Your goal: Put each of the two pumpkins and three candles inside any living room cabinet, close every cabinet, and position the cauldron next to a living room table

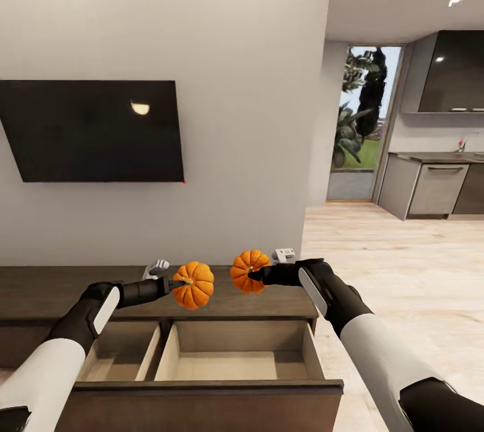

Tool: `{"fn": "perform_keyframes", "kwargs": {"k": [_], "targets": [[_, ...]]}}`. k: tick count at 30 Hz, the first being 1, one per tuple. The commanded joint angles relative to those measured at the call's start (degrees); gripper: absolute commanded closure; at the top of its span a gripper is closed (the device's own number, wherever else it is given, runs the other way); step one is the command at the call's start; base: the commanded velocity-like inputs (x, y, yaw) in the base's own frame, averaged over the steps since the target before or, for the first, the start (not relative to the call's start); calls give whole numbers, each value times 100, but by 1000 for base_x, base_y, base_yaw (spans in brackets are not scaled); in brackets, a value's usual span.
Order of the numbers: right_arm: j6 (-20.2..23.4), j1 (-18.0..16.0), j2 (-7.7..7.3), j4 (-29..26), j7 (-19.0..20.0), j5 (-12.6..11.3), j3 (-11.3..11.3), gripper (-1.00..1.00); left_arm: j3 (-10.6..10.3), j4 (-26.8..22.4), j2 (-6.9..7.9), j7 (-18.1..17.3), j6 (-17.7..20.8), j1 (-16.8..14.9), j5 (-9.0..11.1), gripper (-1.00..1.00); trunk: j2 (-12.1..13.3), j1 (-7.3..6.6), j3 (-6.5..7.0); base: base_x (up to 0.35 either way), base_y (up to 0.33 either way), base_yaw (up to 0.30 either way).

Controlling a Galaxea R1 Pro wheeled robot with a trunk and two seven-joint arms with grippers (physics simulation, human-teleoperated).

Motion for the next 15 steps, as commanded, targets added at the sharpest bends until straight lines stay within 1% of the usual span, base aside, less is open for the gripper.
{"fn": "perform_keyframes", "kwargs": {"k": [1, 14, 15], "targets": [[26, -4, -1, -5, 1, -8, 1, 100, 10, -1, -1, -2, 29, -4, 9, 100, -4, 0, -7, 0, 0, 0], [36, -4, 7, 30, -12, -9, 15, 100, 10, 6, -1, 14, 29, -4, 9, 100, -4, 0, -7, 0, 0, 0], [30, -4, 2, 74, -22, -14, -24, 100, 4, 7, -7, 43, 29, -4, 6, 100, -4, 0, -8, 0, 0, 12]]}}
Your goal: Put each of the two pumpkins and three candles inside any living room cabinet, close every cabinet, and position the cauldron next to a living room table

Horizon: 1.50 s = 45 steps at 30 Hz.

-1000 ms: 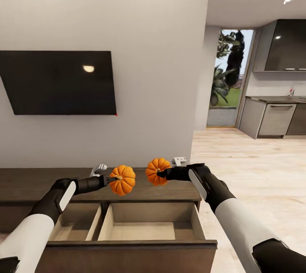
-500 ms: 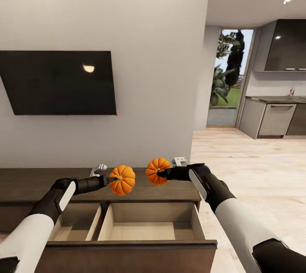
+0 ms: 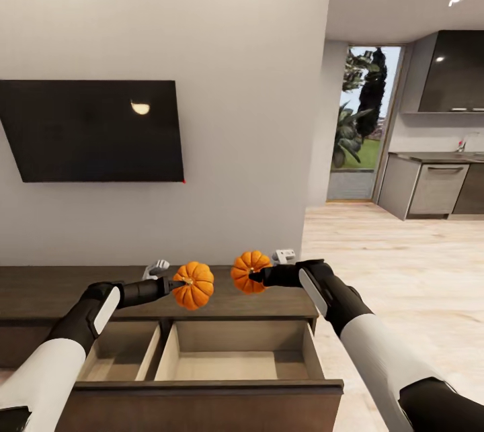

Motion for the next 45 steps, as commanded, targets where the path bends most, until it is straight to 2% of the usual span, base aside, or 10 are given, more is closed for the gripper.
{"fn": "perform_keyframes", "kwargs": {"k": [1, 8, 11, 16, 18, 20, 24, 28, 34, 45], "targets": [[25, -5, -13, -1, 1, -20, -15, 100, 10, -1, 1, 8, 28, -4, 11, 100, -4, 0, -10, 0, 0, 33], [177, -8, -263, 0, 1, -23, -95, 100, 7, -1, 5, 26, 33, -4, 1, 100, -4, 0, -60, 0, 0, 65], [588, -12, -285, 3, -42, -22, -104, 100, 5, 128, -21, 356, 37, -4, -11, 100, -4, 0, -85, 0, 0, 78], [929, -22, -299, 1, -596, -28, -124, 100, 1, 378, -395, 1141, 134, -37, -16, 100, -4, 0, -129, 0, 0, 76], [976, -27, -301, 4, -799, -28, -132, 100, 0, 580, -497, 1487, 452, -54, -20, 100, -4, 0, -147, 0, 0, 70], [1013, -32, -302, 31, -919, -23, -140, 100, -2, 708, -626, 1784, 1089, -113, -30, 100, -4, 0, -165, 0, 0, 23], [1190, -319, -302, 663, -957, -28, -162, 100, -2, 793, -945, 2224, 1583, -856, -132, 100, -4, 0, -202, 0, 0, 4], [1238, -673, -302, 1282, -962, -36, -169, 100, -1, 1207, -1237, 2821, 1750, -1395, -190, 100, -4, 0, -238, 0, 0, 0], [1268, -767, -302, 1426, -960, -40, -176, 100, 5, 1571, -1312, 2926, 1759, -1909, -198, 100, -4, 0, -293, 0, 0, 0], [1875, -787, -281, 1415, -948, -61, -178, 100, -4, 1635, -1406, 2884, 1804, -1972, -219, 100, -4, 0, -396, 0, 0, 0]]}}
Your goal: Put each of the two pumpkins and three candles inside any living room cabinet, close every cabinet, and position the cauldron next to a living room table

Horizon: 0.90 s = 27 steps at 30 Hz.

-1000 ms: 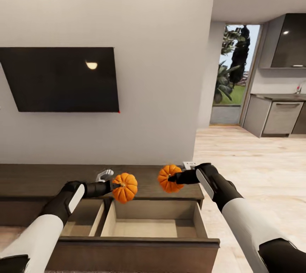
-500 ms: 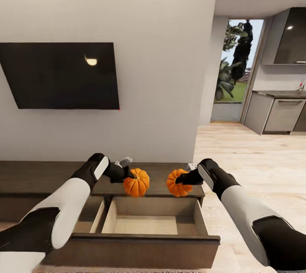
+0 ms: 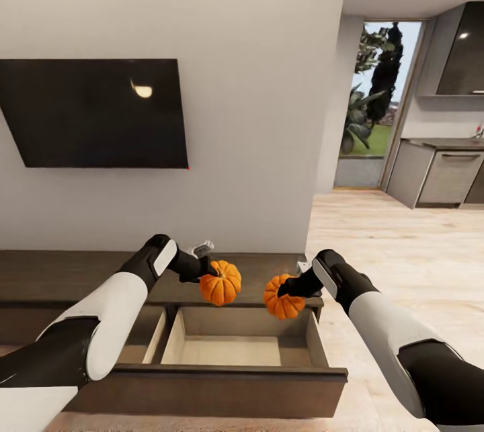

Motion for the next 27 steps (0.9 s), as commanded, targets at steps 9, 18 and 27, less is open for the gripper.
{"fn": "perform_keyframes", "kwargs": {"k": [9, 18, 27], "targets": [[60, -5, -4, -60, -4, -46, 44, 100, 39, 408, -49, -13, 52, -5, -127, 100, -4, -1, -90, 0, 0, 0], [-1, -5, 6, -56, 46, -47, -86, 100, 39, 811, -51, 5, 5, -4, -164, 100, -4, -1, -175, 0, 0, 0], [-13, -2, 20, 1, 41, -39, -78, 100, 39, 811, -62, 36, -29, 0, -166, 100, -4, -1, -259, 89, 0, 0]]}}
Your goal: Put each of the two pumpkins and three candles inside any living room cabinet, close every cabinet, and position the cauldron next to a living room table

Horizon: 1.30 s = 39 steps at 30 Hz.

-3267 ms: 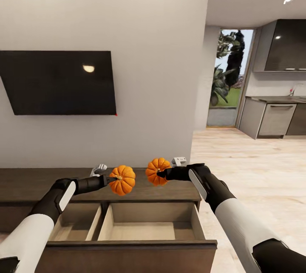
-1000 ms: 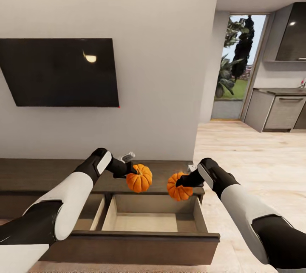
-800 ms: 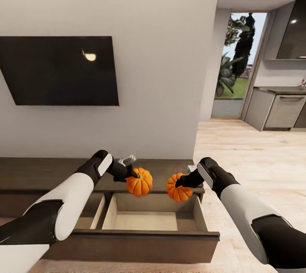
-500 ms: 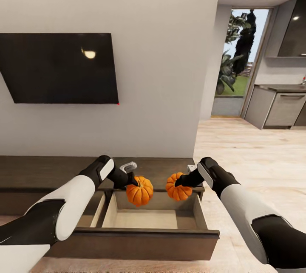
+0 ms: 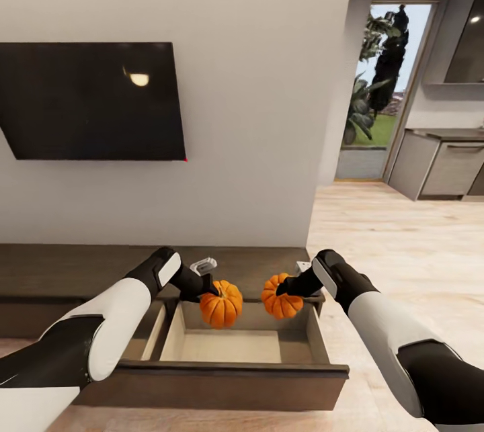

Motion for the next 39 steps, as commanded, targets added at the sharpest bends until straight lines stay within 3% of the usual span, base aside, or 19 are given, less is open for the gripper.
{"fn": "perform_keyframes", "kwargs": {"k": [1, 11, 18, 22, 39], "targets": [[17, -2, -5, 0, -15, -35, 38, 100, 44, -13, -7, 12, 26, -5, -9, 100, -3, 2, -15, 298, 0, 0], [10, 16, 6, 173, -20, -26, 49, 100, 44, -7, -34, 20, 27, -2, -21, 100, -3, 2, -109, 142, 0, 0], [-291, 18, 13, 368, -15, -35, 44, 100, 44, 1, -129, 21, 10, 0, -59, 100, -3, 2, -175, 2, 0, 0], [-433, 18, 14, 382, -15, -36, 43, 100, 44, 7, -155, 7, -291, 13, -82, 100, -3, 2, -212, 0, 0, 0], [-471, 18, 14, 385, -15, -36, 51, 100, 35, 2, -135, 14, -469, 45, -88, 100, -685, 375, -677, 0, 0, 0]]}}
